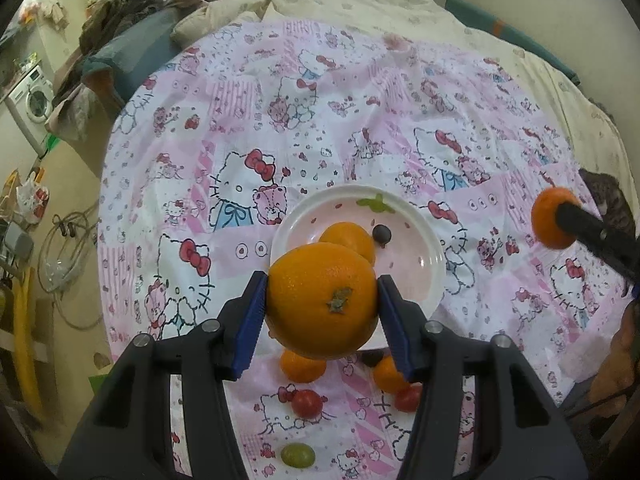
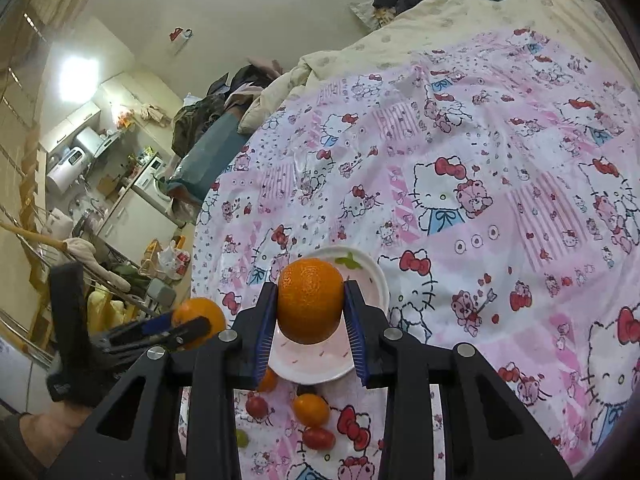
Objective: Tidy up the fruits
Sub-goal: 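Lift and carry the tangerine with the right gripper while the left gripper carries the orange to the plate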
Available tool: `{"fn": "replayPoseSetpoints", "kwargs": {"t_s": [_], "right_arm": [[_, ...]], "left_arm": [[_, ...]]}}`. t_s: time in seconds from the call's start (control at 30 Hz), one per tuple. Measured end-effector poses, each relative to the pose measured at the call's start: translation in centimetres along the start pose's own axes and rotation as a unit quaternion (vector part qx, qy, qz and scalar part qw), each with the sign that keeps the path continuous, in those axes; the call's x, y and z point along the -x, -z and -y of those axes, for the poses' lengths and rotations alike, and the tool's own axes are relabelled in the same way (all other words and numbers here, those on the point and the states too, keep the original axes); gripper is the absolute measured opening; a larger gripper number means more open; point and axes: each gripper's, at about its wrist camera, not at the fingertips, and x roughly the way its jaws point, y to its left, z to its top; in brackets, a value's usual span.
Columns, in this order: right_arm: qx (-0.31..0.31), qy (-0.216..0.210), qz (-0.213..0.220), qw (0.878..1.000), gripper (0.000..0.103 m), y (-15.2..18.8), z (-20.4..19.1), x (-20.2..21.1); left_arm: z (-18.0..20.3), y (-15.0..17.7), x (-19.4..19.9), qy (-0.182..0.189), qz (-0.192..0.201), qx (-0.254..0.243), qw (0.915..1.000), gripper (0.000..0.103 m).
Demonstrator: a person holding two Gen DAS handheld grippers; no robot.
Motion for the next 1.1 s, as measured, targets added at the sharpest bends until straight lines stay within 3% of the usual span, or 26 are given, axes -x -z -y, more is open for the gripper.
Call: {"fn": "replayPoseSetpoints", "kwargs": {"t_s": [0.3, 0.63, 0.93, 1.1], "right_arm": [[0.002, 0.015, -0.022, 1.000, 0.035, -1.5, 1.1, -2.9], [0.010, 0.043, -0.073, 0.996, 0.035, -2.6, 2.5, -8.1], [0.030, 0.052, -0.124, 0.990, 0.035, -2.0, 2.4, -12.9], [0.032, 0.058, -0.145, 0.987, 0.035, -1.7, 3.0, -14.9]], "left_arm": [[0.1, -0.5, -4.0, 0.006, -0.026, -0.009, 0.9996, 0.050], [-1.5, -0.3, -9.6, 0.014, -0.082, 0.018, 0.9963, 0.050], [-1.4, -1.9, -10.7, 0.003, -0.073, 0.010, 0.9973, 0.051], [-2.8, -3.2, -12.0, -0.010, -0.067, 0.030, 0.9973, 0.051]]}}
